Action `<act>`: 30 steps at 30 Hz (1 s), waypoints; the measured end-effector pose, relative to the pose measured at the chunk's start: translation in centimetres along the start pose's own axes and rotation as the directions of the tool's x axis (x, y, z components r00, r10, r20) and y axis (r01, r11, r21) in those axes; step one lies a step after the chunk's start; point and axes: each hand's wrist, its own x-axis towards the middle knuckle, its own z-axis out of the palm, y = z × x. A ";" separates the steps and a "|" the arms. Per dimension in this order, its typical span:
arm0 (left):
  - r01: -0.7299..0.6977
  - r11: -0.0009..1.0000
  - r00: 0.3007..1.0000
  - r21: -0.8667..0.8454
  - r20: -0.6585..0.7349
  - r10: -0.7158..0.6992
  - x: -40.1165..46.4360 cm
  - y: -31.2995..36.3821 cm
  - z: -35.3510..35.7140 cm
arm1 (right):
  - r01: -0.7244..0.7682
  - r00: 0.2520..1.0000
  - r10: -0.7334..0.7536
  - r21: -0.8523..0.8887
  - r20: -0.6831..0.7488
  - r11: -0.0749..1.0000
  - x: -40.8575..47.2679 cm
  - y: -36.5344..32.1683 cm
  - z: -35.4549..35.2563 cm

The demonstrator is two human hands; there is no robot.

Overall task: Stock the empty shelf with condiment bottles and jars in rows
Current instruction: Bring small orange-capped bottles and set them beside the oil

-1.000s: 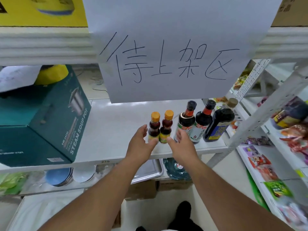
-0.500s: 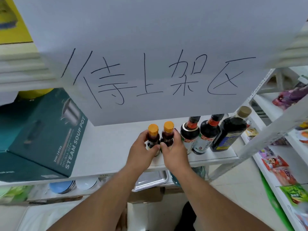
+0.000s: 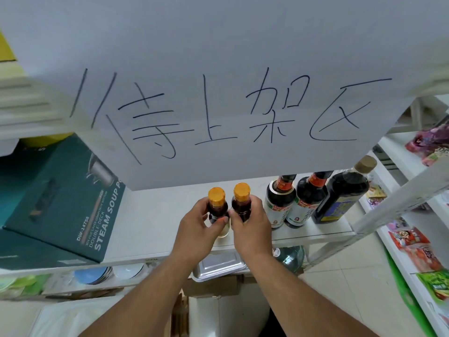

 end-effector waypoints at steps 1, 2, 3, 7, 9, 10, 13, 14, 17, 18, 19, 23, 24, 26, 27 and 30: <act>-0.007 1.000 1.000 -0.001 -0.004 0.007 -0.4 0.1 -0.6 | 0.012 1.000 -0.012 0.000 -0.003 1.000 -0.5 -0.3 -0.1; -0.013 1.000 1.000 -0.008 -0.009 0.013 -1.0 0.2 -1.2 | 0.025 1.000 -0.025 0.001 -0.010 1.000 -1.0 -0.7 -0.3; -0.018 1.000 1.000 -0.022 -0.011 0.018 -1.5 0.3 -1.8 | 0.041 0.999 -0.041 0.005 -0.016 0.999 -1.6 -1.0 -0.6; -0.044 0.990 0.999 -0.131 0.023 0.048 -3.8 1.4 -3.8 | 0.091 0.995 -0.089 0.038 -0.037 0.995 -4.4 -1.7 -2.0; -0.088 0.982 0.994 -0.167 0.054 0.099 -4.8 2.5 -4.4 | 0.095 0.994 -0.092 0.052 -0.058 0.994 -6.0 -1.8 -3.2; -0.112 0.978 0.989 -0.174 0.074 0.127 -5.2 3.1 -4.5 | 0.095 0.993 -0.090 0.066 -0.074 0.993 -6.8 -1.8 -3.9; -0.176 0.968 0.969 -0.178 0.143 0.202 -6.5 5.0 -3.8 | 0.089 0.989 -0.078 0.088 -0.126 0.992 -8.9 -1.6 -6.6; -0.199 0.964 0.959 -0.177 0.168 0.229 -6.9 5.8 -3.4 | 0.085 0.987 -0.071 0.090 -0.143 0.992 -9.4 -1.4 -7.7; -0.255 0.948 0.920 -0.192 0.255 0.299 -7.9 8.1 -1.3 | 0.061 0.979 -0.042 0.093 -0.200 0.994 -11.0 -0.9 -11.6; -0.264 0.941 0.904 -0.212 0.287 0.318 -8.3 8.9 -0.5 | 0.053 0.975 -0.030 0.098 -0.222 0.994 -11.5 -0.6 -13.0; -0.270 0.935 0.888 -0.229 0.317 0.334 -8.7 9.7 0.5 | 0.043 0.969 -0.016 0.103 -0.247 0.994 -12.0 -0.2 -14.5; -0.320 0.912 0.819 -0.257 0.409 0.403 -10.2 13.1 5.2 | -0.001 0.933 0.037 0.101 -0.358 0.995 -13.8 2.1 -20.5; -0.332 0.907 0.799 -0.261 0.433 0.417 -10.7 14.1 6.6 | -0.013 0.923 0.052 0.104 -0.380 0.994 -14.3 2.9 -22.0; -0.346 0.897 0.756 -0.274 0.485 0.440 -11.7 15.9 9.7 | -0.036 0.899 0.072 0.092 -0.433 0.995 -15.3 4.5 -25.3; -0.353 0.891 0.731 -0.287 0.510 0.453 -12.3 16.9 11.4 | -0.043 0.885 0.079 0.088 -0.458 0.995 -15.9 5.2 -27.0; -0.371 0.878 0.662 -0.302 0.577 0.478 -14.6 19.9 17.1 | -0.055 0.844 0.102 0.104 -0.527 0.993 -18.2 7.5 -32.4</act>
